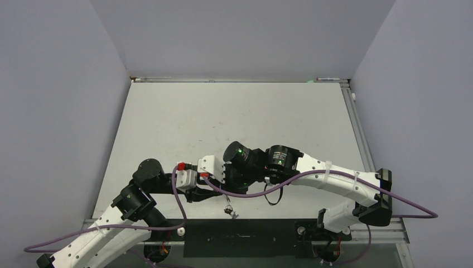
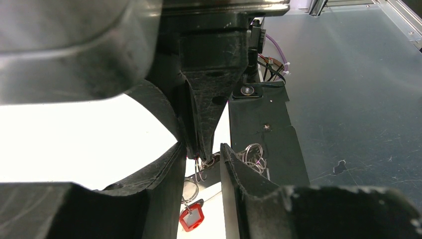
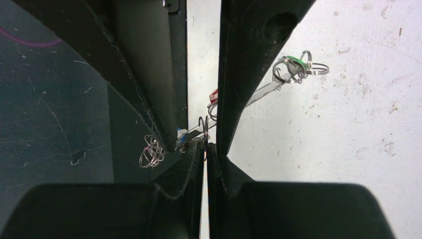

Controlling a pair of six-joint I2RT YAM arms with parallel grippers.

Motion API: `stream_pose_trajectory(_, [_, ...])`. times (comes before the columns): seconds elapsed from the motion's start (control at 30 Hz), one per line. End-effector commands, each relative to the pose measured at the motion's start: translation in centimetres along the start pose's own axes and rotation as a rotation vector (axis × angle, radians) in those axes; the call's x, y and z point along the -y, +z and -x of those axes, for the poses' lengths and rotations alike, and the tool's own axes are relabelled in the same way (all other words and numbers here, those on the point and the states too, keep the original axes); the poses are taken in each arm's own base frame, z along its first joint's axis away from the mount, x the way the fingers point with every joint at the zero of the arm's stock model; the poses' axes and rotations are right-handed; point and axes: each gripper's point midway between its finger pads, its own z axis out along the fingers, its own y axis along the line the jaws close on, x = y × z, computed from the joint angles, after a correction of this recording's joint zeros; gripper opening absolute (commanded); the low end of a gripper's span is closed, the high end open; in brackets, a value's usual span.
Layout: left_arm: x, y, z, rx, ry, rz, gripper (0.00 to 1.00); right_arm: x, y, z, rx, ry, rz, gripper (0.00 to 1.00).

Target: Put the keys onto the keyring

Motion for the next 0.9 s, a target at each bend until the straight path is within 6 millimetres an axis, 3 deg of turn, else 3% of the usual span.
stream_pose_trajectory(0.0, [0.0,0.12,0.53,0.021,0.014,-0.003,0.28,0.06,-2.03,3.55,0.14,-0.043,-0.026,0.05])
stream_pose_trajectory(0.33, [-0.74,0.07,0.36,0.012,0.017,0.038,0.36,-0.13,-2.61,3.76,0.166,-0.048,-0.025,0.05])
stream_pose_trajectory(0.5, [-0.75,0.04,0.41,0.012,0.021,0.039,0.25,-0.16,-2.6,3.76,0.168,-0.052,-0.025,0.05])
stream_pose_trajectory(0.87, [-0.86,0.06,0.33,0.004,0.018,0.043,0.13,-0.2,-3.02,4.0,0.186,-0.054,-0.028,0.05])
